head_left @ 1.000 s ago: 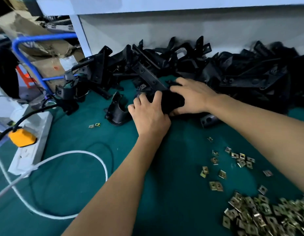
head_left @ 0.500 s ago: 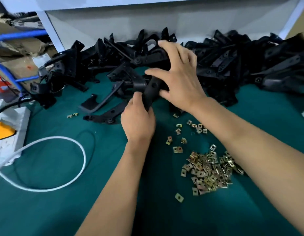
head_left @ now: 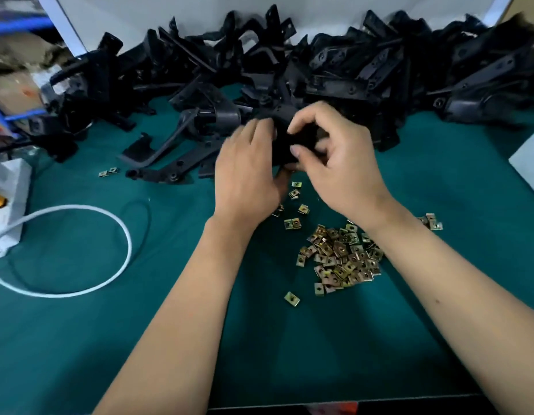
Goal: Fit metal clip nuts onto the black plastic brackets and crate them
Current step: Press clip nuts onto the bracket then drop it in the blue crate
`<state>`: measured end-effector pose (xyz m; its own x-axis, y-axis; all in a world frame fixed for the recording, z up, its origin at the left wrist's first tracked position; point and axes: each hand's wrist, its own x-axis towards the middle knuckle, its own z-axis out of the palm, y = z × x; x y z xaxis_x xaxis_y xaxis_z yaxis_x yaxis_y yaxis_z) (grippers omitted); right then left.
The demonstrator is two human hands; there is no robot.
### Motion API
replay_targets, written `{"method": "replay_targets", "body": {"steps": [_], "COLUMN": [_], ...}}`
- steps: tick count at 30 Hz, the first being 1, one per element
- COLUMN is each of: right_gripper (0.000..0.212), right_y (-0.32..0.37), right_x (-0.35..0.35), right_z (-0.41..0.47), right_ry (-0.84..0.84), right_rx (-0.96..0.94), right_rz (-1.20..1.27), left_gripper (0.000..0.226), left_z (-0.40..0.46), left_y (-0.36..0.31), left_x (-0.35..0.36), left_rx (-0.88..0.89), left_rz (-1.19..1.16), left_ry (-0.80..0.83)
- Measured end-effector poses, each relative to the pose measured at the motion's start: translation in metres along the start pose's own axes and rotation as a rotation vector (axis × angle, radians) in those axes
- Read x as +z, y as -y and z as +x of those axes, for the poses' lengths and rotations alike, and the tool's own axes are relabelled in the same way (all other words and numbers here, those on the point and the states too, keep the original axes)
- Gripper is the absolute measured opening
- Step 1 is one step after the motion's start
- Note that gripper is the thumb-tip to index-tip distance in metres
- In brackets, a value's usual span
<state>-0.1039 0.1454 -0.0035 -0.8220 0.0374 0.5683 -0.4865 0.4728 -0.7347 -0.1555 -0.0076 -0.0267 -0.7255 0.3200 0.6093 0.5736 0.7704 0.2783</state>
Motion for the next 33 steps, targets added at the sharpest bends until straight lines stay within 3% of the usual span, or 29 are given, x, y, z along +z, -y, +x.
{"method": "replay_targets", "body": {"steps": [3, 5, 8, 11, 14, 19, 22, 27, 31, 33], "right_gripper": [0.048, 0.037, 0.015, 0.022, 0.034, 0.027, 0.023, 0.018, 0.010, 0.005], "right_y": [0.000, 0.000, 0.014, 0.026, 0.031, 0.031, 0.028, 0.009, -0.011, -0.019], "right_x": [-0.008, -0.019, -0.026, -0.010, 0.002, 0.002, -0.001, -0.004, -0.006, -0.011], "right_z": [-0.010, -0.014, -0.024, -0.034, -0.040, -0.043, -0.040, -0.032, -0.027, -0.024], "right_ry": [0.024, 0.122, 0.609, 0.985, 1.086, 1.144, 1.038, 0.487, 0.139, 0.046], "right_rx": [0.043, 0.017, 0.054, 0.037, -0.008, 0.000, 0.038, 0.234, 0.251, 0.264], "right_rz": [0.019, -0.111, -0.118, -0.231, -0.369, -0.383, -0.219, 0.307, 0.358, 0.351], "left_gripper": [0.030, 0.028, 0.059, 0.078, 0.079, 0.061, 0.056, 0.057, 0.062, 0.046], "left_z": [-0.004, -0.005, 0.000, 0.000, -0.002, -0.001, -0.001, 0.000, -0.003, -0.003], "left_y": [0.008, 0.017, 0.027, 0.028, 0.028, 0.028, 0.023, 0.020, 0.020, 0.020], "left_x": [0.004, 0.005, 0.009, 0.015, 0.020, 0.024, 0.021, 0.016, 0.015, 0.014], "left_rx": [-0.063, -0.156, -0.243, -0.260, -0.249, -0.226, -0.166, -0.191, -0.187, -0.149], "left_rz": [-0.094, -0.020, 0.185, 0.154, 0.101, 0.011, -0.042, -0.110, -0.181, -0.197], "left_ry": [0.123, 0.162, 0.259, 0.279, 0.242, 0.177, 0.220, 0.268, 0.229, 0.251]}}
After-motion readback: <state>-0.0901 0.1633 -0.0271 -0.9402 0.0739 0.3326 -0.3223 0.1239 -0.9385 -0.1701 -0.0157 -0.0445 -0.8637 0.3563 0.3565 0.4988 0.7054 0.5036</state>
